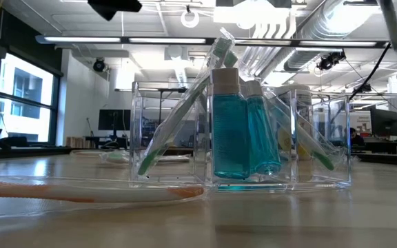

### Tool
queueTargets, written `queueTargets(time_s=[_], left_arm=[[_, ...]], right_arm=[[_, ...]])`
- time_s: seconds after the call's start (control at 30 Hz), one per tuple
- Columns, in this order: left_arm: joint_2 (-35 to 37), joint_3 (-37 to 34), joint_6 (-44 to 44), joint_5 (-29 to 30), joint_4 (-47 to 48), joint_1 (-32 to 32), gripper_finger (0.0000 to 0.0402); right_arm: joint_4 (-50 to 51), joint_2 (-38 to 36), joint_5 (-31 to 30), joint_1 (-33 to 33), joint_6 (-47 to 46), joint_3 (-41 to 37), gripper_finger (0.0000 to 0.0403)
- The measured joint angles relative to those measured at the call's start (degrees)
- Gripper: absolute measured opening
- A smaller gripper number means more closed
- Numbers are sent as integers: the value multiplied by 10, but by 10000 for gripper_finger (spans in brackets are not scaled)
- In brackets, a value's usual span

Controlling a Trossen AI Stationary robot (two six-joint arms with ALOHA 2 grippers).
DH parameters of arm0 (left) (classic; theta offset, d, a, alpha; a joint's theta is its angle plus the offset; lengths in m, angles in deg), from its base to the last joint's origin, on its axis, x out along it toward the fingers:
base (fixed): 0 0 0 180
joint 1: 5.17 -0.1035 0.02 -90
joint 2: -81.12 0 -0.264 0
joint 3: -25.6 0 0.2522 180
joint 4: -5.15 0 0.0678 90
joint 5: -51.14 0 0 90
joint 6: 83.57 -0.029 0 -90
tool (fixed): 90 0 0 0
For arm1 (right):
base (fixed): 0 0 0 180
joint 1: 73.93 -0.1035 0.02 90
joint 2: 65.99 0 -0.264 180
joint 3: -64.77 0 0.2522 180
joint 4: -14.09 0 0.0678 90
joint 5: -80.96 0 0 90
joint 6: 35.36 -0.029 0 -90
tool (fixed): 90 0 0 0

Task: Pick & Place toothbrushing station
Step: Put the bottom blue toothbrush into the transparent organizer

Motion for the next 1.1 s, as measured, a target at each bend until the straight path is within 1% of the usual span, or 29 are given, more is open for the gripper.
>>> queueTargets(time_s=[0.1, 0.17, 0.23, 0.4, 0.5, 0.57, 0.63, 0.67, 0.73, 0.9, 1.0, 1.1], left_arm=[[0, -12, -23, 46, -43, 21, 148], [0, -25, -40, 58, -86, 30, 148], [0, -38, -64, 58, -133, 34, 148], [0, -67, -111, 22, -233, 32, 148], [0, -86, -139, 19, -285, 32, 148], [0, -91, -161, 18, -300, 32, 148], [0, -91, -168, 18, -303, 32, 148], [0, -91, -166, 18, -303, 32, 148], [0, -91, -166, 18, -303, 32, 148], [-8, -91, -165, 17, -302, 32, 148], [-16, -91, -165, -7, -304, 32, 148], [-25, -92, -165, -24, -302, 32, 148]], right_arm=[[-5, 0, -76, -5, -5, 0, 2], [-7, 0, -115, -5, -20, 0, 2], [-9, 0, -140, -5, -33, 0, 2], [-21, 1, -161, -3, -45, 0, 2], [-32, 1, -161, 1, -45, 0, 2], [-47, 1, -154, 3, -40, 0, 2], [-75, 2, -136, 8, -13, 0, 2], [-99, 2, -122, 13, 16, 0, 2], [-167, 2, -83, 28, 96, -1, 2], [-374, 2, 9, 80, 297, -1, 2], [-465, 2, 91, 119, 373, -1, 2], [-538, 8, 196, 162, 416, -1, 2]])
